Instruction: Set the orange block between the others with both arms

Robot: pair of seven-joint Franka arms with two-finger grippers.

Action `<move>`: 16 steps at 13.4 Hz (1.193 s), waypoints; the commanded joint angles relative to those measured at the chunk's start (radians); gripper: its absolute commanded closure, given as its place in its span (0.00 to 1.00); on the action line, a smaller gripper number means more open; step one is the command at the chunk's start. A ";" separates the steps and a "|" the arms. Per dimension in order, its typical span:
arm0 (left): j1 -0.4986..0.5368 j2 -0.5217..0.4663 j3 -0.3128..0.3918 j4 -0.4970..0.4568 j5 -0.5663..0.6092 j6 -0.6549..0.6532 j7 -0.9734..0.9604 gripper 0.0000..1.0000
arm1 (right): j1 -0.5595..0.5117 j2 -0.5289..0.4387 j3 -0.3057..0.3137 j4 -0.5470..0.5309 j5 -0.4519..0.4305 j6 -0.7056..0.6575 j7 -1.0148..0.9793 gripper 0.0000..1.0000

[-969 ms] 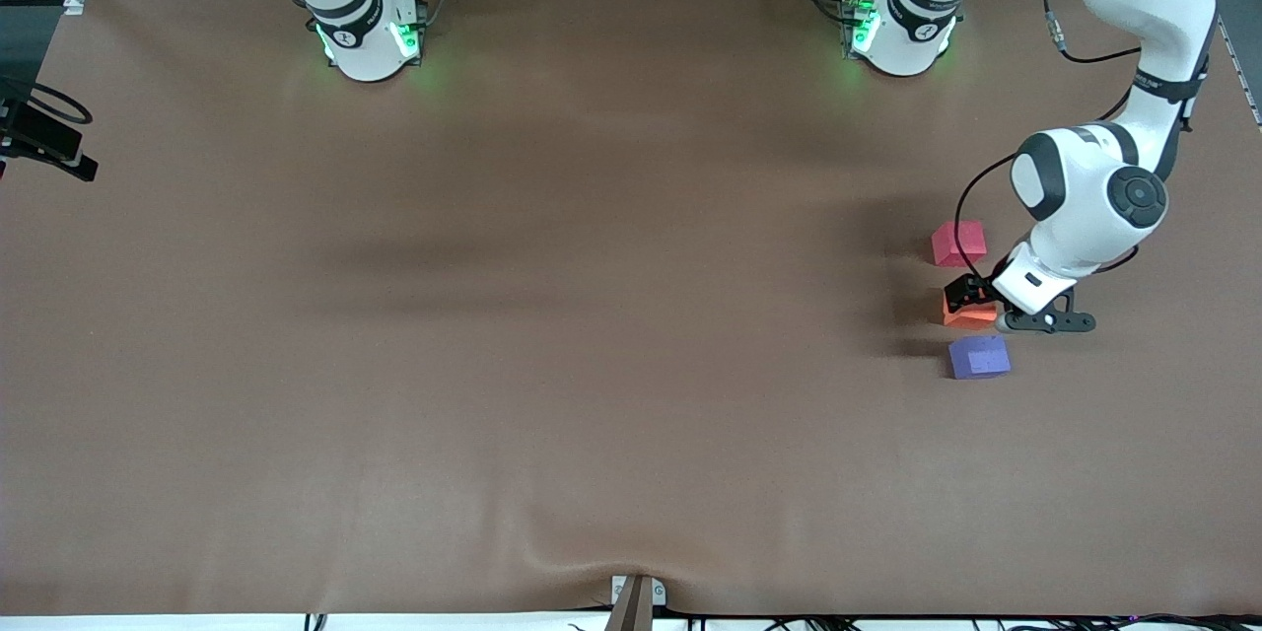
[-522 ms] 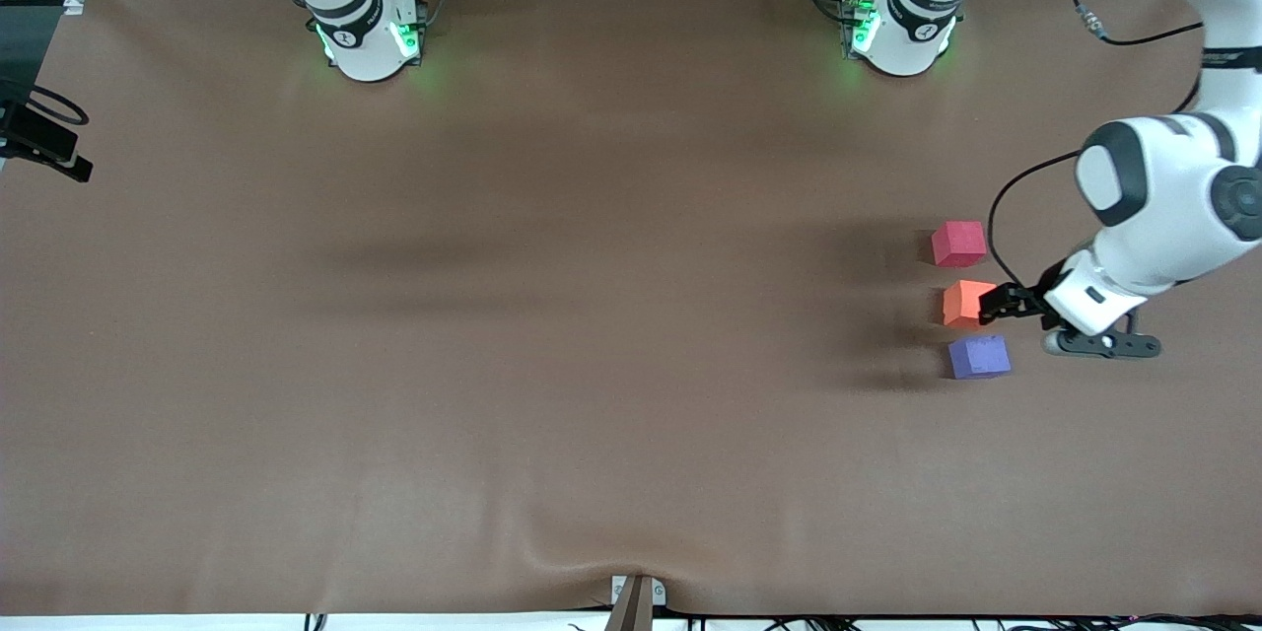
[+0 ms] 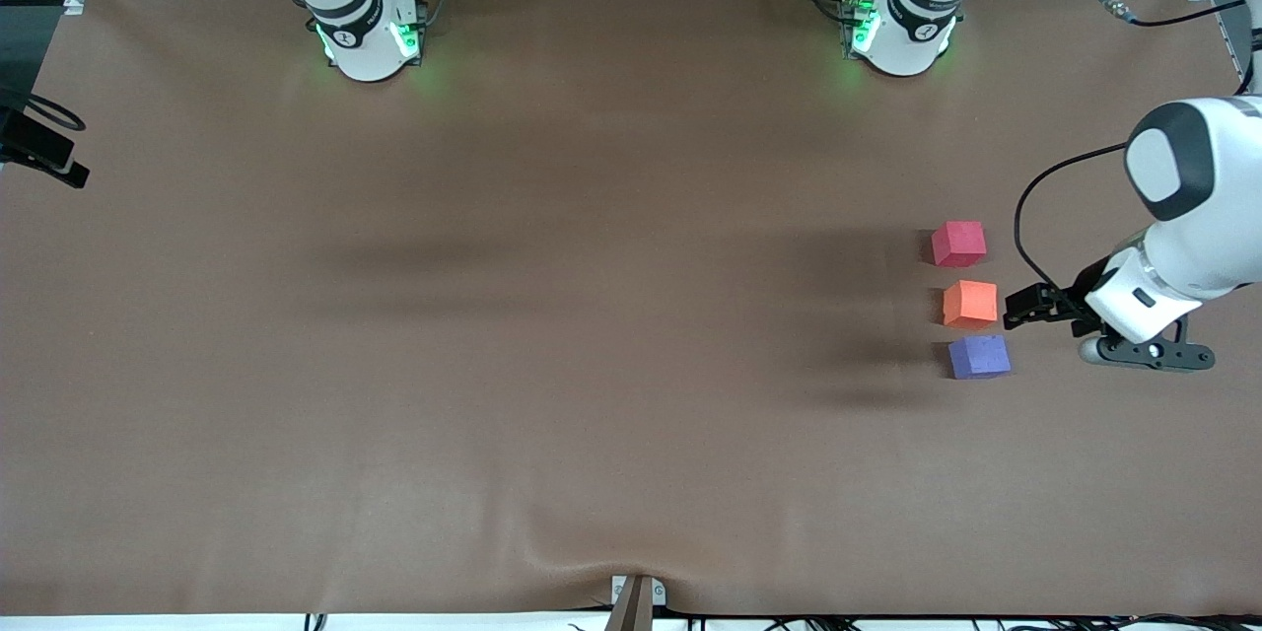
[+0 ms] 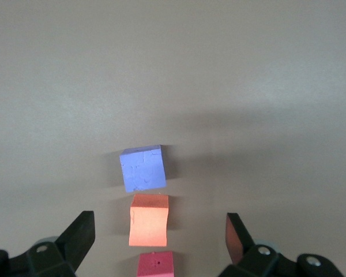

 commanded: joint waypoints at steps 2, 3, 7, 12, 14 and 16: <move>-0.003 0.004 -0.002 0.140 0.045 -0.145 -0.014 0.00 | -0.008 -0.022 0.012 -0.013 0.001 -0.005 0.021 0.00; -0.005 0.004 -0.002 0.161 0.045 -0.179 -0.015 0.00 | -0.008 -0.022 0.012 -0.013 0.001 -0.002 0.021 0.00; -0.012 -0.082 -0.034 0.197 0.047 -0.332 -0.119 0.00 | -0.008 -0.022 0.012 -0.015 0.001 -0.003 0.021 0.00; -0.034 -0.240 -0.049 0.200 0.144 -0.475 -0.169 0.00 | -0.001 -0.020 0.014 -0.016 0.001 0.001 0.021 0.00; -0.028 -0.289 -0.039 0.208 0.144 -0.511 -0.163 0.00 | -0.001 -0.020 0.014 -0.018 0.000 0.001 0.021 0.00; -0.025 -0.317 -0.027 0.220 0.151 -0.524 -0.163 0.00 | -0.001 -0.020 0.014 -0.018 0.000 0.001 0.021 0.00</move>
